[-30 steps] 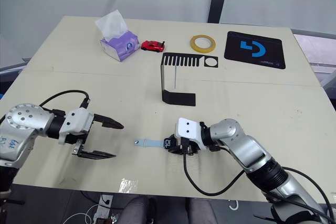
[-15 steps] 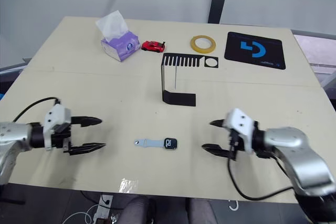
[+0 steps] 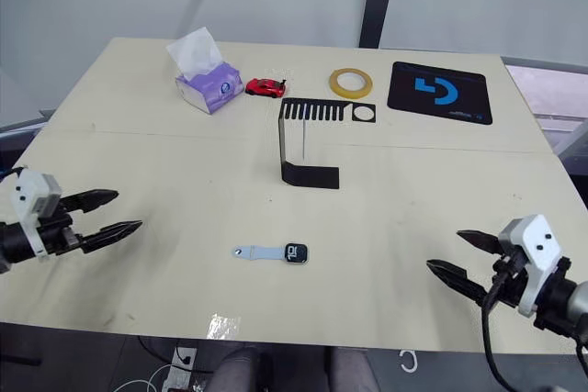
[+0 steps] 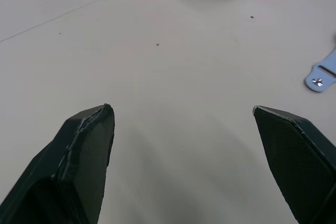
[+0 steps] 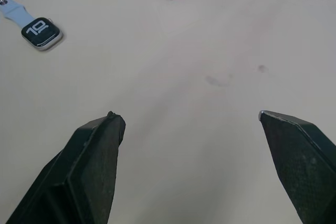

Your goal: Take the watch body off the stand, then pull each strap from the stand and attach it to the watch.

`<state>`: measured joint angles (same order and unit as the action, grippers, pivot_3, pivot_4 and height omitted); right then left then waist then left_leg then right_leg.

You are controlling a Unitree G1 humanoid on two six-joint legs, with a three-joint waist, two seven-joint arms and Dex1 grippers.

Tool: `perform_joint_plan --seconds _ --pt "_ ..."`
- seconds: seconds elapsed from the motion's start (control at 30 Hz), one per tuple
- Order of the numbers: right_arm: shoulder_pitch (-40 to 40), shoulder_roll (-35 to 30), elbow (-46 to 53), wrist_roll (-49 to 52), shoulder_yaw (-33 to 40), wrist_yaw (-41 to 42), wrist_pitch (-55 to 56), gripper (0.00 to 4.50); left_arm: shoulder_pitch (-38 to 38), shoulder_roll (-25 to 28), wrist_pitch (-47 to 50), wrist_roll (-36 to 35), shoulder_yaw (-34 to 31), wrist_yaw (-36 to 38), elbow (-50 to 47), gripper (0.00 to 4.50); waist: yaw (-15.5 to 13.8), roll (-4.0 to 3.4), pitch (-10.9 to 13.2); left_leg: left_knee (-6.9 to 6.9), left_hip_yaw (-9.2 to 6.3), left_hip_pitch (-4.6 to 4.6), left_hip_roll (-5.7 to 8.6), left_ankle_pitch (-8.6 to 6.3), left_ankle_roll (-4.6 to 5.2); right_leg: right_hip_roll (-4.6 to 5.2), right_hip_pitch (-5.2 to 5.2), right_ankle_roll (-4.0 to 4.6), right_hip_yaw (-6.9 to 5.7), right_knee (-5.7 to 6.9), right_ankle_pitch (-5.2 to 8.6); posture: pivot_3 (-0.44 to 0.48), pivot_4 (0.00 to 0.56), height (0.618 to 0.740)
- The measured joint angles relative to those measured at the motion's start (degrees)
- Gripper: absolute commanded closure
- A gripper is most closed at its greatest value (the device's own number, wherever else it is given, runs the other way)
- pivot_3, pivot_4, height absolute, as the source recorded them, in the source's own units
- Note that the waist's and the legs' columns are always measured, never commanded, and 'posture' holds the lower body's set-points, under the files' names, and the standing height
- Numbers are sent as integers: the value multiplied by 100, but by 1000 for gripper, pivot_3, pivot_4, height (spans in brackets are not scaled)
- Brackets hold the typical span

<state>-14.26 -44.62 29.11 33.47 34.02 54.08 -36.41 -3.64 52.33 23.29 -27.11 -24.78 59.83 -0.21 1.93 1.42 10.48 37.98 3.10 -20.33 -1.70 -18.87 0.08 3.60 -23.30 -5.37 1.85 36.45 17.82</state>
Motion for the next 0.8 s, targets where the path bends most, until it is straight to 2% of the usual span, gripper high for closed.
perform_joint_plan --seconds 0.17,0.27,0.3,0.37,0.43,0.47,0.53,0.57,0.8 --pt "1429 66 170 366 -920 -633 -499 107 -777 -235 469 -405 649 -38 -891 0 -21 -1 1 4 -2 -11 3 3 -5 4 -13 0 0 5 0 0 150 738" --pt "2292 425 141 343 -1748 -993 -573 107 -1339 -664 724 -591 1120 -319 -1349 0 -32 -1 1 3 -5 -29 3 2 -9 -5 -30 0 -4 9 0 0 150 738" --pt "2583 572 14 285 -2050 -1099 -581 601 -1482 -827 896 -721 1225 -474 -1505 0 -33 0 1 11 -6 -39 3 2 -9 -8 -37 -1 -7 13 0 0 150 738" --pt "2999 800 -323 76 -2571 -1244 -542 1278 -1708 -1024 1201 -1025 1311 -732 -1828 0 -16 0 0 25 -2 -68 3 5 -11 -11 -59 -6 -3 41 -3 0 150 738" --pt "3257 957 -703 -152 -2924 -1265 -400 2249 -1763 -1075 1385 -1183 1293 -904 -2040 0 -9 0 0 31 1 -79 3 15 -25 -13 -69 -7 -3 45 -3 0 150 738" --pt "3375 1038 -863 -254 -3067 -1276 -321 2890 -1768 -1095 1453 -1223 1297 -966 -2128 0 -10 0 1 31 4 -81 3 17 -26 -13 -71 -7 -2 45 -4 0 150 738" --pt "3562 1205 -1180 -466 -3319 -1291 -110 3749 -1771 -1114 1534 -1309 1300 -1050 -2236 0 -20 0 1 33 3 -82 3 17 -24 -14 -72 -7 -4 44 -4 0 150 738" --pt "3680 1326 -1415 -613 -3460 -1302 33 4363 -1774 -1128 1567 -1332 1302 -1108 -2284 0 -21 0 1 34 3 -82 6 17 -20 -13 -72 -7 -3 42 -4 0 150 738" --pt "4195 1856 -2533 -1202 -3883 -1338 724 4454 -1761 -1139 1608 -1382 1308 -1210 -2420 0 -16 -1 1 36 4 -80 7 21 -20 -13 -73 -8 -3 44 -4 0 150 738"
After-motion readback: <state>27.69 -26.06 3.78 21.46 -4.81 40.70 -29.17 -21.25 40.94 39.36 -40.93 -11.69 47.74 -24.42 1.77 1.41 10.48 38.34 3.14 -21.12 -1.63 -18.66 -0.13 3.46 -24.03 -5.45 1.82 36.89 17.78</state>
